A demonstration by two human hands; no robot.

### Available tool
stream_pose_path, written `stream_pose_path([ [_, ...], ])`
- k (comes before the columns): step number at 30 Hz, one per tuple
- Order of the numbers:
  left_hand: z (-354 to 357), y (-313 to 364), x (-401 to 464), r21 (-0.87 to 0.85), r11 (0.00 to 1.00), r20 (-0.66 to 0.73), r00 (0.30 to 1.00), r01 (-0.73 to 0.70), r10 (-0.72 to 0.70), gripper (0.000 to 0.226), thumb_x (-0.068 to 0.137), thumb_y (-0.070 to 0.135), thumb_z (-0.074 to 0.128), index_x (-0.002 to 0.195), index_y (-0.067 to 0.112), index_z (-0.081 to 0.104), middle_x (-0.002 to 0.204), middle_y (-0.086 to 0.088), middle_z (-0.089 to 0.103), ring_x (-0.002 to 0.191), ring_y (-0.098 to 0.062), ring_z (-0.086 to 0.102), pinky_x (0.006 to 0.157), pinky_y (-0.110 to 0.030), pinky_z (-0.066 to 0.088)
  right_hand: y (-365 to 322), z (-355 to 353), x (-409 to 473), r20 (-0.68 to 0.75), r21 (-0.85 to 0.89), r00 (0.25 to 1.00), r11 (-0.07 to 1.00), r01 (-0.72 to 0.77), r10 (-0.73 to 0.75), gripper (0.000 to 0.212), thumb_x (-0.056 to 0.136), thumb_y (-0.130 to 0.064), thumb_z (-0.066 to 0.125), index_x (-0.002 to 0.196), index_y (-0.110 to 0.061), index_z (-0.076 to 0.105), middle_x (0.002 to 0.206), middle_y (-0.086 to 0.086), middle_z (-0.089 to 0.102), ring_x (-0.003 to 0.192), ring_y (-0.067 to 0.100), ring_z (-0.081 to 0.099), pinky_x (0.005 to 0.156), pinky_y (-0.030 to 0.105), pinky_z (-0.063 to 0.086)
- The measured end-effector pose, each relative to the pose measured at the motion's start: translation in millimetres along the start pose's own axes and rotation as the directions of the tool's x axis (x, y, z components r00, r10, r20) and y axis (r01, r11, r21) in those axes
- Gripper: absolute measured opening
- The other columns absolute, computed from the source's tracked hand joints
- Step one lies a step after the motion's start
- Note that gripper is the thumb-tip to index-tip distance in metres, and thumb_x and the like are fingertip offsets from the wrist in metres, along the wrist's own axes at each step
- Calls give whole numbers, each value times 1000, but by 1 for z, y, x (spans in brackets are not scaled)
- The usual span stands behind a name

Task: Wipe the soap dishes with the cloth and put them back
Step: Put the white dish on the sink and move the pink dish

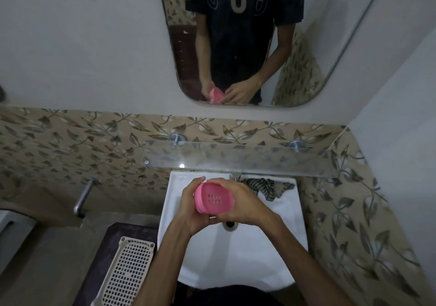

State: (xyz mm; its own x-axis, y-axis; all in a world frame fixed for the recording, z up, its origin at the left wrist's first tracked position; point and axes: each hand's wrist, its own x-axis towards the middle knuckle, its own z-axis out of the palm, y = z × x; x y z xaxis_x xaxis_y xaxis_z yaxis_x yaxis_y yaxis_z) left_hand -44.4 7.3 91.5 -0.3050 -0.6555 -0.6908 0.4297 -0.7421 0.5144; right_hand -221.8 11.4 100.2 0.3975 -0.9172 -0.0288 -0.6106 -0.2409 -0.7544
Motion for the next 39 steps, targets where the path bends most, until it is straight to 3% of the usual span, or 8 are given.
stream_pose_path([
  [10, 25, 14, -12, -35, 999, 208, 977, -37, 44, 63, 82, 54, 75, 121, 4, 75, 122, -24, 72, 107, -40, 73, 90, -55, 57, 3, -25, -22, -202, 16, 979, 999, 35, -31, 91, 67, -51, 90, 148, -43, 47, 138, -30, 54, 129, 0, 55, 105, 30, 54],
  [14, 44, 22, -14, 139, 980, 75, 988, -141, 131, 56, 86, 52, 67, 117, 6, 77, 114, -22, 75, 102, -37, 72, 88, -52, 60, 7, -48, -19, -286, -26, 958, 999, 19, -26, 90, 64, -46, 93, 145, -33, 54, 135, -18, 59, 121, 1, 59, 102, 23, 51],
  [17, 53, 30, -11, 271, 896, -63, 923, -350, 380, 39, 80, 40, 66, 103, 11, 75, 105, -11, 77, 101, -28, 75, 90, -46, 63, 18, -71, -8, -321, -61, 947, 997, -40, 19, 92, 65, -41, 96, 146, -28, 54, 134, -13, 57, 118, 4, 56, 101, 21, 49],
  [20, 63, 41, 0, 424, 764, -56, 828, -486, 558, 16, 94, 21, 66, 105, 14, 76, 107, -11, 78, 107, -29, 73, 92, -42, 58, 28, -89, 9, -320, -160, 945, 979, -129, 72, 95, 66, -48, 93, 149, -26, 52, 132, -11, 52, 116, 3, 46, 99, 26, 43],
  [23, 72, 52, 23, 598, 631, 13, 793, -494, 609, 20, 94, 5, 68, 101, 20, 79, 98, -2, 78, 101, -25, 72, 92, -42, 59, 34, -98, 30, -302, -216, 949, 964, -157, 87, 98, 65, -52, 93, 149, -23, 53, 135, -3, 57, 117, 5, 46, 101, 29, 40],
  [26, 77, 60, 43, 699, 561, 20, 795, -445, 606, 29, 89, -2, 67, 114, 7, 77, 101, -12, 77, 105, -33, 72, 96, -53, 60, 36, -100, 46, -299, -232, 951, 960, -155, 81, 96, 63, -47, 94, 148, -22, 55, 134, 1, 63, 119, 10, 53, 106, 34, 46],
  [35, 64, 64, 55, 693, 553, 10, 772, -464, 636, 29, 85, -2, 70, 111, 8, 78, 98, -10, 77, 97, -30, 73, 89, -56, 62, 41, -93, 42, -231, -61, 947, 968, -244, 224, 116, 69, -35, 94, 165, -24, 30, 155, 5, 52, 137, 19, 52, 115, 42, 47],
  [39, 61, 61, 54, 705, 542, -15, 755, -457, 656, 26, 87, 11, 73, 113, 13, 75, 107, -9, 75, 105, -29, 70, 96, -57, 59, 36, -76, 22, -441, 276, 788, 900, -337, 430, 88, 94, -32, 73, 167, -26, 24, 168, 2, 39, 150, 22, 44, 120, 46, 44],
])
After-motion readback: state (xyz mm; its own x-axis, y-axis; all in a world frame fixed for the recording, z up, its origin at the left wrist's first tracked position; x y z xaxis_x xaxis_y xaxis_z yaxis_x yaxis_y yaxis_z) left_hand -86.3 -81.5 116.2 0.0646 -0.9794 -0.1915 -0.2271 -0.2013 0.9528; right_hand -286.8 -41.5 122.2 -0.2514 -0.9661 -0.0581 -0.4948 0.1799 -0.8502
